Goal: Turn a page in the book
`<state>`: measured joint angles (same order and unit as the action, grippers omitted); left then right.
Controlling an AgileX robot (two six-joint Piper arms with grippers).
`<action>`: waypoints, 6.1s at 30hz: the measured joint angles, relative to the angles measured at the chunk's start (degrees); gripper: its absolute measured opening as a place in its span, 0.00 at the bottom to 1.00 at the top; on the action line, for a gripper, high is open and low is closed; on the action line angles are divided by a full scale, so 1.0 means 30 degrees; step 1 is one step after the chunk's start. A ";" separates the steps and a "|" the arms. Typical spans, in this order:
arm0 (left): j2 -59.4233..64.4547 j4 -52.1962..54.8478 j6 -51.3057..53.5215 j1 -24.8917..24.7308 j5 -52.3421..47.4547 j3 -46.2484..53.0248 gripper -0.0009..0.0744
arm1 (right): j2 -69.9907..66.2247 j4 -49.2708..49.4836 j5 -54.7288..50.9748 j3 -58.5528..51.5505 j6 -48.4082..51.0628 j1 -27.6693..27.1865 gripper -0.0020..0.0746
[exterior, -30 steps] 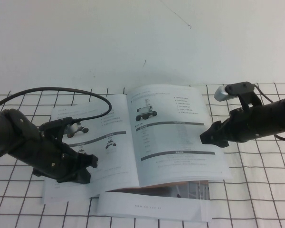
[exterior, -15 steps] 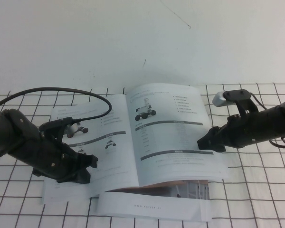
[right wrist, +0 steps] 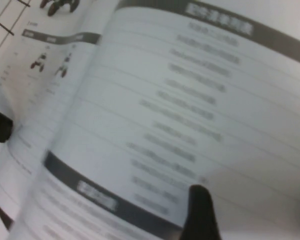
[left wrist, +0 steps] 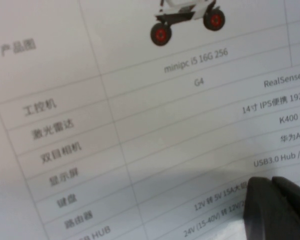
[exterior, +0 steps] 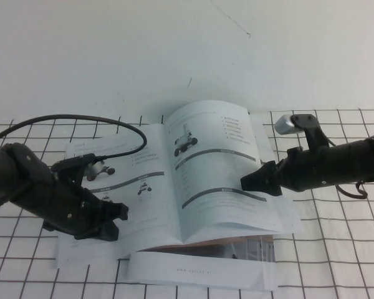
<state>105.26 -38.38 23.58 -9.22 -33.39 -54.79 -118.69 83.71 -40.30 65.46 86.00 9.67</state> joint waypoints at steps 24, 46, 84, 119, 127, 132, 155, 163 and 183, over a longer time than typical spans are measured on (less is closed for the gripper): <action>0.0000 0.0000 0.0000 0.0000 0.0000 0.0000 0.01 | -0.1737 0.3145 -0.3281 0.1686 0.1575 0.2284 0.65; -0.0399 0.0479 0.0076 -0.0035 0.0150 -0.0286 0.01 | -0.1845 0.2717 -0.4662 0.3893 0.0780 0.4874 0.65; -0.6405 0.1281 -0.0790 -0.0035 -0.3255 -0.5936 0.01 | -0.1845 -0.0389 -0.7119 0.7188 0.0271 0.7715 0.60; -2.2896 0.5318 -0.4372 -0.0035 -0.7175 -0.3843 0.01 | 1.4842 -2.6834 -0.7690 1.2677 -2.0526 0.3036 0.03; -2.7814 0.4504 -0.6147 -0.0035 -0.7175 -0.0514 0.01 | 2.1744 -2.9259 -0.6477 0.6610 -2.3492 0.3036 0.03; -3.0810 0.4056 -0.6941 -0.0035 -0.7204 0.1356 0.01 | 2.6630 -2.9626 -0.4548 0.1422 -2.5157 0.3036 0.03; -3.1721 0.7610 -0.7749 -0.0035 0.3232 1.2537 0.01 | 3.1599 -2.9787 0.7651 -1.4063 -2.5696 0.3036 0.03; -3.1721 0.7610 -0.7749 -0.0035 0.2565 1.3567 0.01 | 3.1599 -2.9814 0.6558 -1.4889 -2.5761 0.3036 0.03; -3.4136 0.6900 -0.7860 0.2218 0.0863 1.6787 0.01 | 3.3648 -2.9814 0.4817 -1.5982 -2.5761 0.2193 0.03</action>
<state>2.85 -17.69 0.00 -2.56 -30.80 -4.43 -17.74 -5.73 -25.85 17.51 8.72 16.25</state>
